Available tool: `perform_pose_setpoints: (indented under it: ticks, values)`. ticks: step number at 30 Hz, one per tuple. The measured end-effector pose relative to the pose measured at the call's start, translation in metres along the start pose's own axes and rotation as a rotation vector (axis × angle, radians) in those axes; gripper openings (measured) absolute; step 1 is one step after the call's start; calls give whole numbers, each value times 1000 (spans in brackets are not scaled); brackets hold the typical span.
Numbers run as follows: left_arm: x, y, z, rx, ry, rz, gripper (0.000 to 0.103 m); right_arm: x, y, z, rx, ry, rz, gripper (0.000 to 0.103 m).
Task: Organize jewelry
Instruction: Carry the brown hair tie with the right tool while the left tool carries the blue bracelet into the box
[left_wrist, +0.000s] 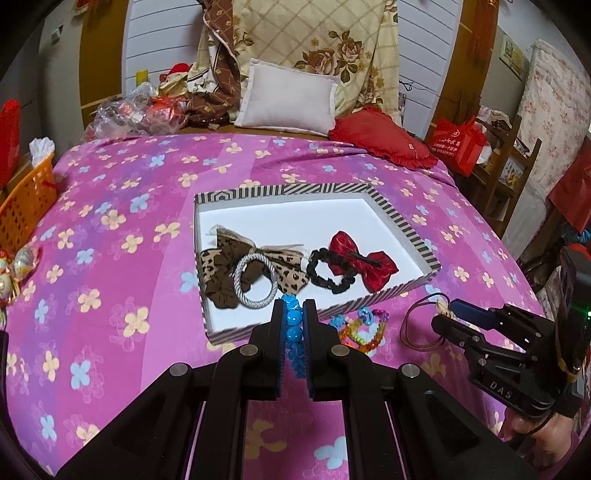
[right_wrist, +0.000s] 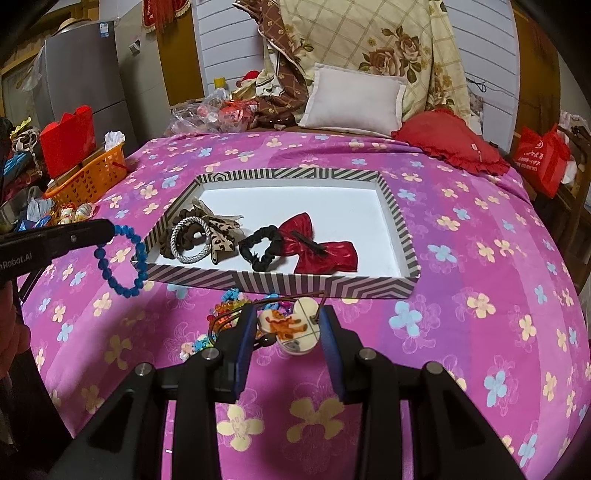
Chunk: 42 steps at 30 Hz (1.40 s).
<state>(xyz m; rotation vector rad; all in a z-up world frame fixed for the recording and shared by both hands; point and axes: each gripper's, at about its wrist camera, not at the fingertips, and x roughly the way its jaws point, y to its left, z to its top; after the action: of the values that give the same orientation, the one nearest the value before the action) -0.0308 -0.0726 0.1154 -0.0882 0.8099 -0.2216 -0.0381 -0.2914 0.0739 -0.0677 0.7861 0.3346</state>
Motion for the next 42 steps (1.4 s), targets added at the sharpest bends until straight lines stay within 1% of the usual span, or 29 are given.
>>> perform_pose_setpoints:
  ticks: [14, 24, 29, 32, 38, 42]
  values:
    - [15, -9, 18, 37, -7, 27, 0, 5, -6, 18, 0, -5, -4, 36]
    - [32, -12, 29, 61, 3, 44, 0, 21, -12, 35, 8, 0, 1, 36]
    - [43, -13, 40, 63, -1, 31, 0, 32, -16, 47, 17, 1, 6, 36]
    - [54, -11, 49, 51, 15, -9, 0, 41, -18, 54, 25, 1, 16, 36]
    - [79, -5, 56, 14, 38, -15, 0, 65, -16, 65, 14, 20, 19, 36]
    - [93, 1, 52, 5, 59, -6, 0, 79, -14, 67, 9, 35, 23, 36]
